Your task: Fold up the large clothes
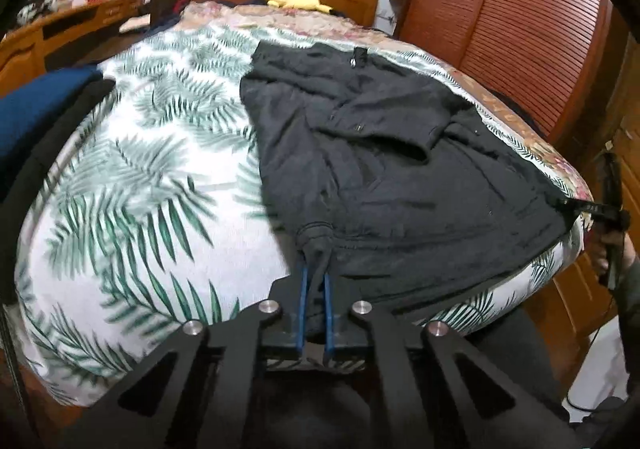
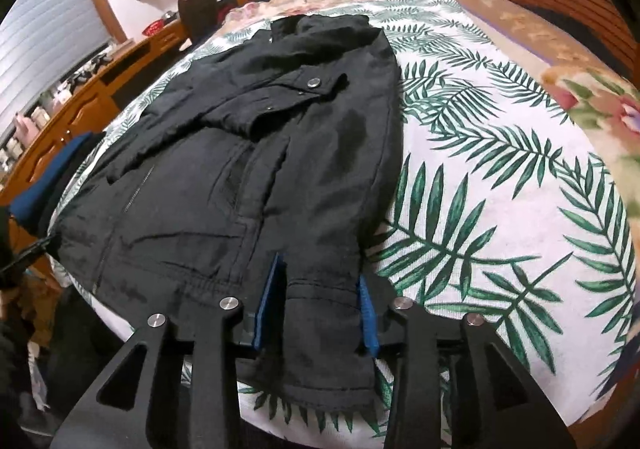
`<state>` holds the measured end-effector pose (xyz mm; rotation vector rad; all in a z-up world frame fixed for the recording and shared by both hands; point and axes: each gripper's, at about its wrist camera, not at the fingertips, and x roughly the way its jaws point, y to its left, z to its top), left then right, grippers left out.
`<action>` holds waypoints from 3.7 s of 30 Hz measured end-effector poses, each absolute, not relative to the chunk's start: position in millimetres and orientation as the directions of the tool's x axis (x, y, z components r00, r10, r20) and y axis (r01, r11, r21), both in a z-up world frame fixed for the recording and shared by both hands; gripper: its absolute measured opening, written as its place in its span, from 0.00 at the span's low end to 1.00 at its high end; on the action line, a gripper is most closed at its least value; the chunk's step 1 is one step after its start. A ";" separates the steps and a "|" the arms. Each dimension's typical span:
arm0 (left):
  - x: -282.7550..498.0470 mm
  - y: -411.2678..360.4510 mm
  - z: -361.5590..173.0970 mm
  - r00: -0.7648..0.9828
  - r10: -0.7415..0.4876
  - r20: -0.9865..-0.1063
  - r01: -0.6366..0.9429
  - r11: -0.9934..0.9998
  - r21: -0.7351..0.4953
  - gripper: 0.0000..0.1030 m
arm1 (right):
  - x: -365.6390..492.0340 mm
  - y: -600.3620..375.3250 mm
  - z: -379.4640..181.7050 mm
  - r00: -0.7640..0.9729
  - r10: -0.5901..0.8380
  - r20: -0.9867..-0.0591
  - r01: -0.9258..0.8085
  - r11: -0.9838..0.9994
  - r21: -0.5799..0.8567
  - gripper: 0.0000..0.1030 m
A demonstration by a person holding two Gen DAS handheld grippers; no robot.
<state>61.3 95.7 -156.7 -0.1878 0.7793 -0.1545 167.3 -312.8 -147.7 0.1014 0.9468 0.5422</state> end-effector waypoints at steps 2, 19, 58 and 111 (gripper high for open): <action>57.9 93.5 -139.6 0.729 -0.202 -0.654 0.082 0.974 -0.210 0.02 | 165.1 -314.9 -128.6 0.501 0.494 -0.711 -0.400 0.860 0.315 0.17; 0.5 105.0 29.1 0.912 -0.134 -0.388 0.090 0.988 -0.129 0.01 | 90.7 -299.5 70.2 0.680 0.601 -0.419 -0.565 0.794 0.224 0.07; 163.9 104.5 4.3 0.901 -0.085 -0.426 0.042 0.993 -0.108 0.02 | 210.7 -283.9 12.7 0.734 0.441 -0.517 -0.443 0.887 0.128 0.06; 247.7 121.8 -61.0 0.840 -0.197 -0.505 0.118 0.976 -0.184 0.17 | 320.6 -179.0 -52.0 0.739 0.187 -0.648 -0.308 0.948 -0.077 0.60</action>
